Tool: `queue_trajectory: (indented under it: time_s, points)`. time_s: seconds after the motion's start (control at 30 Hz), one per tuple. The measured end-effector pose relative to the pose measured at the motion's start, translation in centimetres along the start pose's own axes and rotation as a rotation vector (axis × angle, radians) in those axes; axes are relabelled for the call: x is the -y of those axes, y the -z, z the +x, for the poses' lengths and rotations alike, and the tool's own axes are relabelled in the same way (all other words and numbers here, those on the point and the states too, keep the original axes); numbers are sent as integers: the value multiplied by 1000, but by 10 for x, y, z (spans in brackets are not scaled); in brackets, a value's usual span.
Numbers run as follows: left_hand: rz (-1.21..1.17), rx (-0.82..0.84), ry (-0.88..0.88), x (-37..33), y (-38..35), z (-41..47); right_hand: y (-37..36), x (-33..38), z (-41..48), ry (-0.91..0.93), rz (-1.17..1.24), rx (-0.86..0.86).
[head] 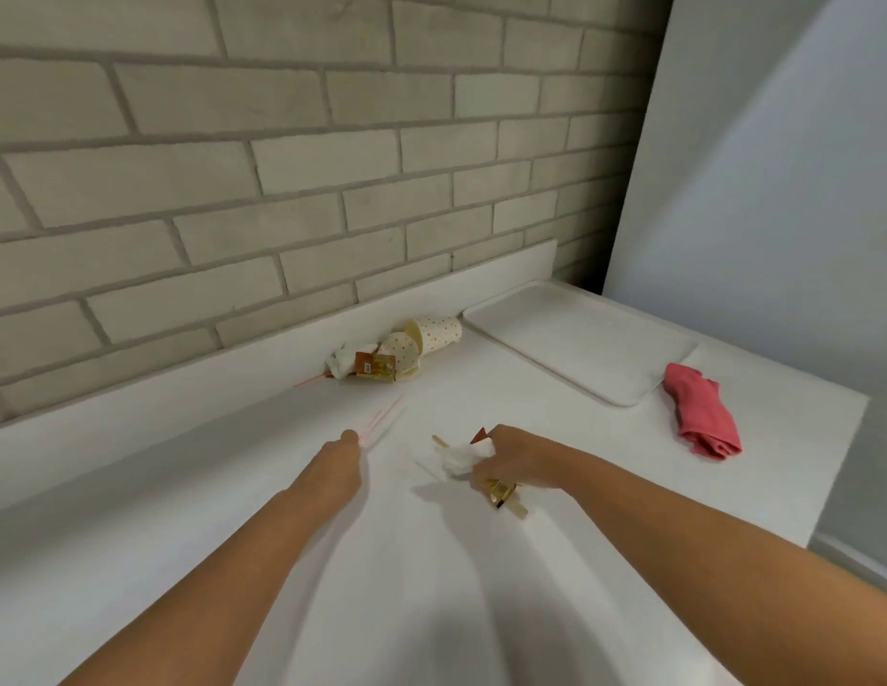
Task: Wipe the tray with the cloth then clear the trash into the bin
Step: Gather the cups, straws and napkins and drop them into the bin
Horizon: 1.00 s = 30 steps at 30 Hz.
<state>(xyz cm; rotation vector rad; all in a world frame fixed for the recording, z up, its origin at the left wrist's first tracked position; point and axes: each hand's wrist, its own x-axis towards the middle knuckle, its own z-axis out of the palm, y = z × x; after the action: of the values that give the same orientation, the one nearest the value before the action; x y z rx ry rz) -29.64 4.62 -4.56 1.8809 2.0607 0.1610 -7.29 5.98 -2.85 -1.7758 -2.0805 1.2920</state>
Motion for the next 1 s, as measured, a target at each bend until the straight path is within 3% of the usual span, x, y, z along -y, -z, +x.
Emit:
queue_trajectory:
  time_s: [0.17, 0.47, 0.8, 1.0]
  points:
    - [-463, 20, -58, -78, -9, -2, 45, -31, -57, -105, 94, -127]
    - [-949, 328, -258, -248, -54, -58, 110, -141, -137, -297, 188, -299]
    - [-812, 400, -521, -415, -139, -139, 139, -295, -239, -440, 270, -416]
    - [-784, 563, -459, -443, -211, -148, 112, -382, -252, -591, 149, -381]
